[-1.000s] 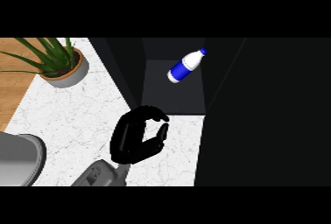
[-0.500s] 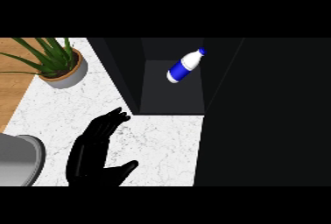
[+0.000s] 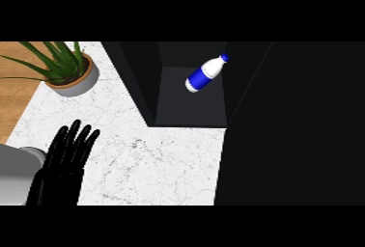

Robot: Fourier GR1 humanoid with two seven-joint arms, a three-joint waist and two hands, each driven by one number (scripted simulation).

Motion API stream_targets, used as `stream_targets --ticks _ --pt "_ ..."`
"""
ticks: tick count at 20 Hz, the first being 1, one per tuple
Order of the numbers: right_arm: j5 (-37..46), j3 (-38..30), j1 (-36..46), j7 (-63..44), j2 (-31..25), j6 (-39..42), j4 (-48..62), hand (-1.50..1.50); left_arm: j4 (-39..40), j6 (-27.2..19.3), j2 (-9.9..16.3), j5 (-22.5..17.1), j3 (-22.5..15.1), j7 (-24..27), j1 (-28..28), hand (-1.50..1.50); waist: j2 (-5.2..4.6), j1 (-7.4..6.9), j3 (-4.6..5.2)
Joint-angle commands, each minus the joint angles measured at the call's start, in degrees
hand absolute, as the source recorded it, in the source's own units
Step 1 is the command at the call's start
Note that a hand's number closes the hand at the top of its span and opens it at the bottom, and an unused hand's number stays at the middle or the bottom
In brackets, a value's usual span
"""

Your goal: Pick up the bottled water, place it into the cabinet and close the cabinet

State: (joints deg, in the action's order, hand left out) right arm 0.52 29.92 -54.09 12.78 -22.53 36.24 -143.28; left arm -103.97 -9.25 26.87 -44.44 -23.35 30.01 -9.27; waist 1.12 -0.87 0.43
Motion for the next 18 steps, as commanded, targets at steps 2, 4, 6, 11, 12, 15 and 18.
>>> stream_targets --ticks 2,4,6,11,12,15,18 --pt "11.33 7.32 3.81 -6.80 -2.97 1.72 -11.35 1.50 -2.80 1.95 2.80 -3.02 2.92 -0.64 -3.74 -1.50 0.30 -0.63 0.27" --pt "10.62 8.15 6.01 -6.98 -3.91 2.21 -10.60 1.50 -2.51 4.14 4.74 -4.07 4.57 -0.71 -4.46 -1.50 0.28 -1.58 0.46" --pt "9.69 11.01 5.90 -8.64 -3.10 0.61 -9.49 1.50 -2.51 5.64 5.24 -5.04 5.43 -0.49 -4.84 -1.50 -0.21 -1.30 0.53" --pt "3.83 17.33 6.35 -10.00 2.05 -4.57 -6.44 1.50 -3.50 8.75 8.02 -7.07 8.24 -0.29 -7.94 -1.50 -1.26 -3.36 0.38" --pt "3.32 18.07 6.69 -9.59 2.18 -4.55 -5.43 1.50 -3.97 11.30 9.64 -7.35 9.16 0.29 -8.92 -1.50 -1.01 -4.09 0.38" --pt "2.46 19.45 9.29 -10.67 3.27 -5.33 -3.30 1.50 -3.91 12.70 9.92 -7.89 9.37 0.31 -9.24 -1.50 -1.52 -5.22 0.40" --pt "2.02 19.18 11.56 -12.69 2.89 -5.51 -3.37 1.50 -4.24 14.44 11.38 -8.48 9.97 -0.18 -10.45 -1.50 -1.83 -6.52 0.42"
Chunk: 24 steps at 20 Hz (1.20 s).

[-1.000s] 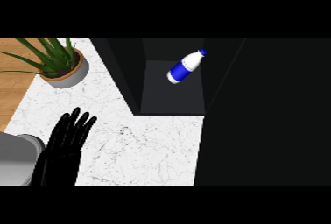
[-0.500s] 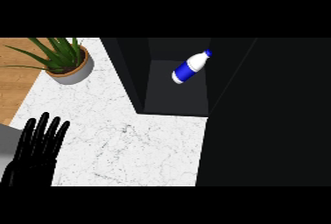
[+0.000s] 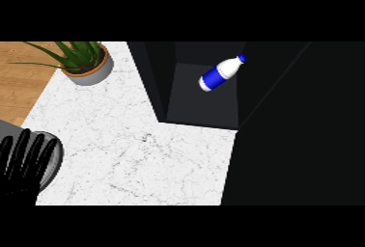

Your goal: Pick up the bottled water, place it into the cabinet and close the cabinet

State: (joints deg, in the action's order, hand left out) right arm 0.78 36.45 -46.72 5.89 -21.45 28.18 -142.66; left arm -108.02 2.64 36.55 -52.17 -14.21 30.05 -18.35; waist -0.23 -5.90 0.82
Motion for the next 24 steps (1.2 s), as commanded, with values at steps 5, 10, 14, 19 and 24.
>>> stream_targets --ticks 5,10,14,19,24 --pt "1.15 11.28 7.77 -8.60 2.06 1.49 -2.54 1.50 -0.23 4.84 3.14 -1.86 2.73 -0.08 -1.34 -1.50 -1.17 -3.00 0.16" --pt "0.59 9.83 11.21 -9.40 0.91 2.48 -1.52 1.50 -0.21 6.79 4.54 -1.74 3.43 -0.10 -1.51 -1.50 -1.54 -5.36 0.38" --pt "1.09 7.80 14.70 -10.77 -0.90 3.77 -1.36 1.50 -0.98 7.66 5.28 -2.64 3.60 -0.95 -1.24 -1.50 -1.79 -6.93 0.53" --pt "1.81 4.36 20.99 -10.96 -4.15 6.46 -2.49 1.50 -0.12 8.71 6.25 -2.83 4.08 -1.51 -0.85 -1.50 -1.55 -8.10 0.86" --pt "0.27 4.85 24.31 -12.65 -2.86 5.81 -0.69 1.50 0.37 9.33 6.78 -3.66 5.05 -1.66 -1.07 -1.50 -1.39 -7.12 0.72"
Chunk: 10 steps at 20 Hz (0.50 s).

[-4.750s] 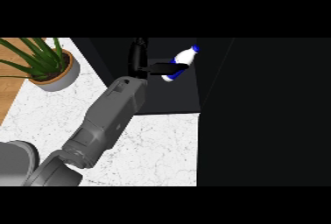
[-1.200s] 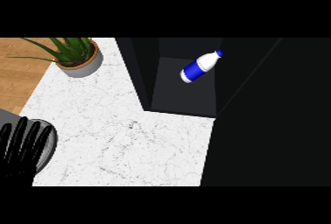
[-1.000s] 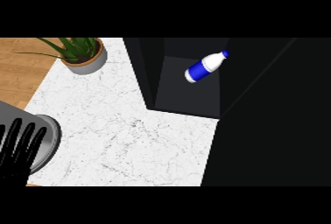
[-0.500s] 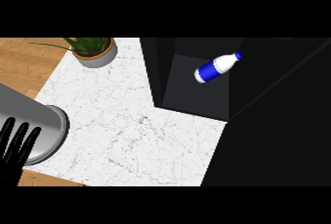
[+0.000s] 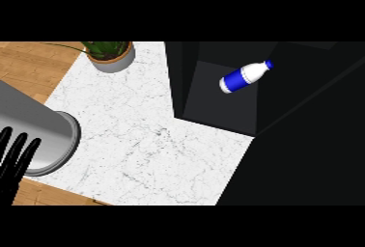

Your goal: Pick up the bottled water, place it into the cabinet and close the cabinet

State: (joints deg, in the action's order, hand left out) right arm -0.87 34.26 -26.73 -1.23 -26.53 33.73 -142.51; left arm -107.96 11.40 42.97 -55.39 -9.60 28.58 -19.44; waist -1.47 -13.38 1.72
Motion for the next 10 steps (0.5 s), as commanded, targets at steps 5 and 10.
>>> stream_targets --ticks 5,10 --pt "1.42 5.52 6.27 -6.58 0.39 1.49 -1.32 1.50 1.23 1.25 1.24 -0.47 1.33 -0.32 -0.10 -1.50 -0.20 0.13 0.15" --pt "0.59 4.22 7.97 -6.15 1.43 0.67 -0.39 1.50 1.39 1.79 0.92 -1.13 1.81 0.12 -0.15 -1.50 -0.31 -0.02 0.15"
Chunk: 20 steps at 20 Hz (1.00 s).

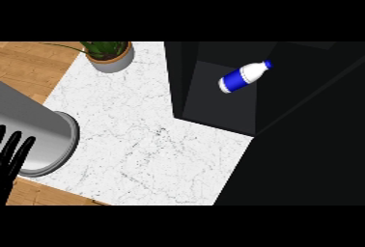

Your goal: Pick up the bottled water, place it into the cabinet and close the cabinet

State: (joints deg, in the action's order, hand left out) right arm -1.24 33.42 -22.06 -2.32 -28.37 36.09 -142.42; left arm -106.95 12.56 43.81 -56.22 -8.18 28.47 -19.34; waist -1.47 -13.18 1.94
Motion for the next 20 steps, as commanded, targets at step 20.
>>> stream_targets --ticks 20 --pt "-6.56 2.26 2.03 -5.12 7.20 -3.75 4.61 1.50 1.32 3.10 1.56 -1.09 2.42 0.12 1.73 -1.50 -3.04 -2.70 -0.50"
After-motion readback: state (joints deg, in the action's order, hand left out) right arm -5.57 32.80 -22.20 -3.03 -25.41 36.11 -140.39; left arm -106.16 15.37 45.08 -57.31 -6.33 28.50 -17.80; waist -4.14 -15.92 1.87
